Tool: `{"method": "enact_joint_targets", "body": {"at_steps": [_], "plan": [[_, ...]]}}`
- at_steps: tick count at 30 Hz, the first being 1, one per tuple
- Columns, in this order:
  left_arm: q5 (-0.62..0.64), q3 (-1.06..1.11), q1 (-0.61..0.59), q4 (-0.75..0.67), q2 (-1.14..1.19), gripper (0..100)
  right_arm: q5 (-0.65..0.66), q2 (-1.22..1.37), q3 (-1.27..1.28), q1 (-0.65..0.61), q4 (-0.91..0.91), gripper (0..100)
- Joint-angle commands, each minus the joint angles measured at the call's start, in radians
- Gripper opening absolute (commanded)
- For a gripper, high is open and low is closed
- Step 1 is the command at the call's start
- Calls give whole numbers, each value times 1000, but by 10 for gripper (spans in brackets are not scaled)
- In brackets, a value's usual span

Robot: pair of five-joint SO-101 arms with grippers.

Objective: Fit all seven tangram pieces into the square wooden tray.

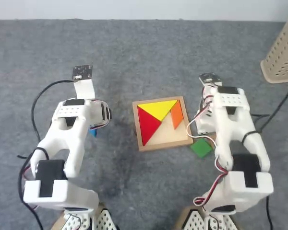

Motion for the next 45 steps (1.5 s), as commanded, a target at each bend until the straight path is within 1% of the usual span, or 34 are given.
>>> {"method": "enact_joint_targets", "body": {"at_steps": [1, 9, 14, 19, 24, 28, 35, 39, 43, 45], "plan": [[-15, -8, 5, -14, -54, 208, -52, 8, -52, 12, -31, 217], [-15, -12, 8, -14, -54, 208, -91, 93, -58, 25, -44, 216], [-15, -12, 8, -14, -55, 208, -92, 116, -57, 45, -45, 214], [-15, -12, 12, -15, -55, 208, -97, 71, -60, 130, -50, 216], [-15, -12, 12, -15, -54, 208, -107, -36, -20, 125, -54, 216], [-15, -12, 12, -15, -54, 208, -112, -73, 52, 110, -99, 214], [-15, -8, 8, -15, -54, 208, 11, -85, 172, 150, -107, 215], [-15, -10, 9, -15, -54, 208, 23, -133, 181, 168, -108, 214], [-15, -10, 8, -15, -54, 208, 26, -136, 226, 163, -163, 210], [-15, -8, 8, -15, -54, 208, 26, -120, 227, 166, -176, 179]]}}
